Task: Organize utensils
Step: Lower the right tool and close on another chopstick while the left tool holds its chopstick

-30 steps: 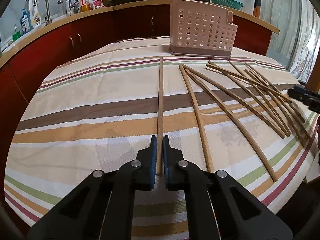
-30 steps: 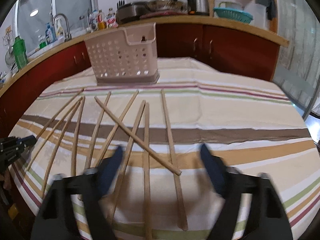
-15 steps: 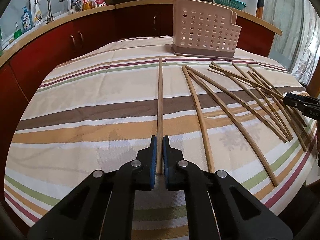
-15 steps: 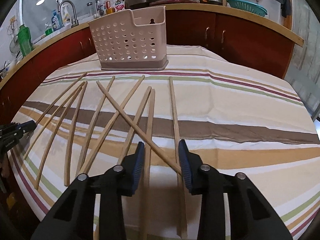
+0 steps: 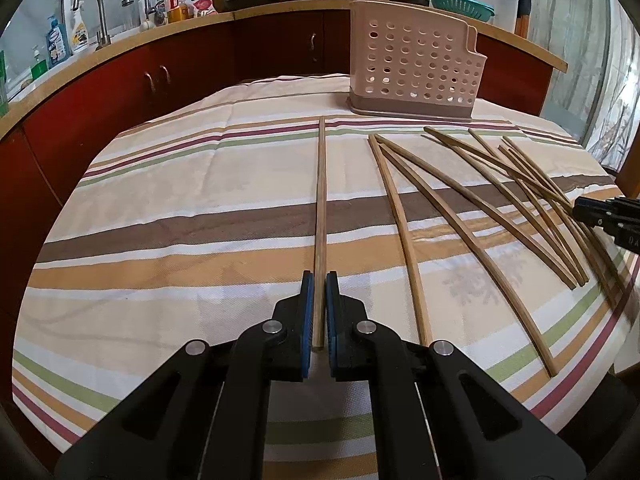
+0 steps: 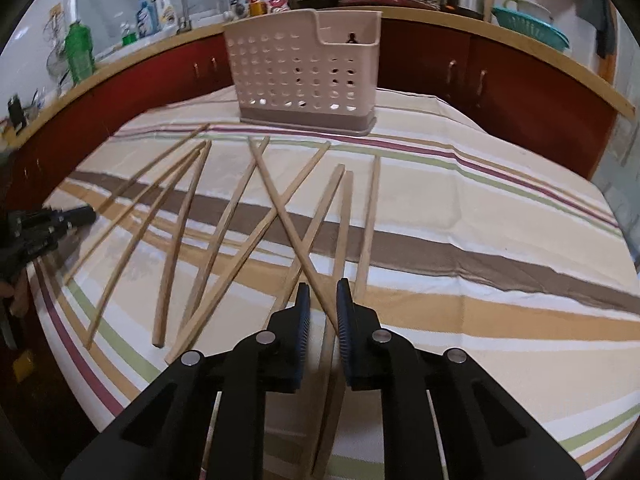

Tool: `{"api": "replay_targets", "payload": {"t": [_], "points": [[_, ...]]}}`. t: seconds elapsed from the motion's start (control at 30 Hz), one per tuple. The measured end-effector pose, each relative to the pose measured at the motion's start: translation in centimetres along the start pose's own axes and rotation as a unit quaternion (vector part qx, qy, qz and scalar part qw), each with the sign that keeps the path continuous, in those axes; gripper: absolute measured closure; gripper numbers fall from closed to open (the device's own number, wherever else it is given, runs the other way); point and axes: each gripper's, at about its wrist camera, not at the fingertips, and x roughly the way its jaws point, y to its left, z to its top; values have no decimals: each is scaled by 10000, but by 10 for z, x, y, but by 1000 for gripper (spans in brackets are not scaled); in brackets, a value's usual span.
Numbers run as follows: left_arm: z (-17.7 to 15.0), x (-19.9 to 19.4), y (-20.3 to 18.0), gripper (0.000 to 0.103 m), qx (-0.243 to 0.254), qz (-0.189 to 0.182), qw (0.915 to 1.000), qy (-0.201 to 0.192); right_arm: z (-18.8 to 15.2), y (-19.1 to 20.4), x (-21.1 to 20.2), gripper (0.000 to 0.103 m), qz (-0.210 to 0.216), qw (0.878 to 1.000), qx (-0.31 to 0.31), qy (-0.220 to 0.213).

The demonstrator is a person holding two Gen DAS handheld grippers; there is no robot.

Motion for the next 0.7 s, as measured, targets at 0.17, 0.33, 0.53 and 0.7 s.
{"api": "replay_targets", "payload": {"t": [0.17, 0.33, 0.53, 0.7], "points": [[0, -1, -1, 96, 19, 27, 10000, -19, -2, 1, -3, 95, 27, 10000, -53, -13], [3, -6, -2, 96, 25, 46, 9999, -107, -2, -5, -19, 96, -42, 9993, 155, -324], [2, -6, -5, 96, 41, 57, 9999, -124, -12, -30, -32, 97, -554, 9956, 538, -525], [0, -4, -4, 96, 21, 84, 9999, -101, -32, -44, -21, 97, -607, 9943, 835, -259]]}}
